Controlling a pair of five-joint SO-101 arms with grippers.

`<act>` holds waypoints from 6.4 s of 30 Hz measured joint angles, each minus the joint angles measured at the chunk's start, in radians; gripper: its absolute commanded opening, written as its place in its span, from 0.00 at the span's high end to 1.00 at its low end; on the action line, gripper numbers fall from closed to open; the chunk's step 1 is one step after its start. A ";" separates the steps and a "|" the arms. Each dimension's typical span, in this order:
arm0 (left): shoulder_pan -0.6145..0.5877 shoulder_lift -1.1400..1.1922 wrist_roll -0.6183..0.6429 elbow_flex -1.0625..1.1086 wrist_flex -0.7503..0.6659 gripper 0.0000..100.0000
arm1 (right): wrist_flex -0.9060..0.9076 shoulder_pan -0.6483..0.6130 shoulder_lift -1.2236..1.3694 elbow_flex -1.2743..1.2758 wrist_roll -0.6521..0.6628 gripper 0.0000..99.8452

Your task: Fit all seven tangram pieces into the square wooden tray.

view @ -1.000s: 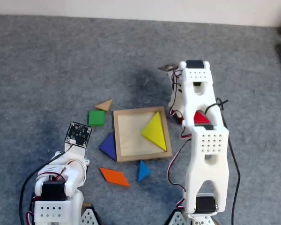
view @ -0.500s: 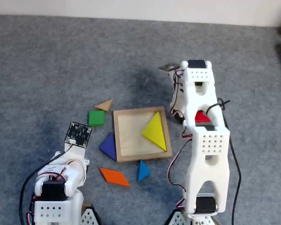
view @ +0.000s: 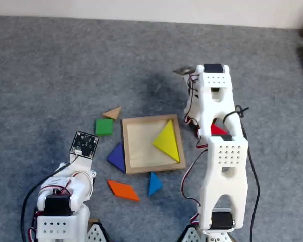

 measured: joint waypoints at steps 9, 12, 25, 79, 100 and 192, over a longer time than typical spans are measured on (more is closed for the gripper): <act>0.000 0.000 0.000 0.000 0.000 1.00 | -0.071 0.005 0.000 0.014 -0.215 0.76; 0.000 0.000 0.000 0.000 0.000 1.00 | -0.098 0.034 -0.002 0.014 -0.304 0.76; 0.000 0.000 0.000 0.000 0.000 1.00 | -0.127 0.141 0.005 -0.058 -0.644 0.76; 0.000 0.000 0.000 0.000 0.000 1.00 | 0.041 0.130 -0.114 -0.186 -0.575 0.63; 0.000 0.000 0.000 0.000 0.000 1.00 | -0.434 0.107 -0.551 0.684 -0.571 0.63; 0.000 0.000 0.000 0.000 0.000 1.00 | -0.367 0.057 -0.367 0.549 -0.572 0.62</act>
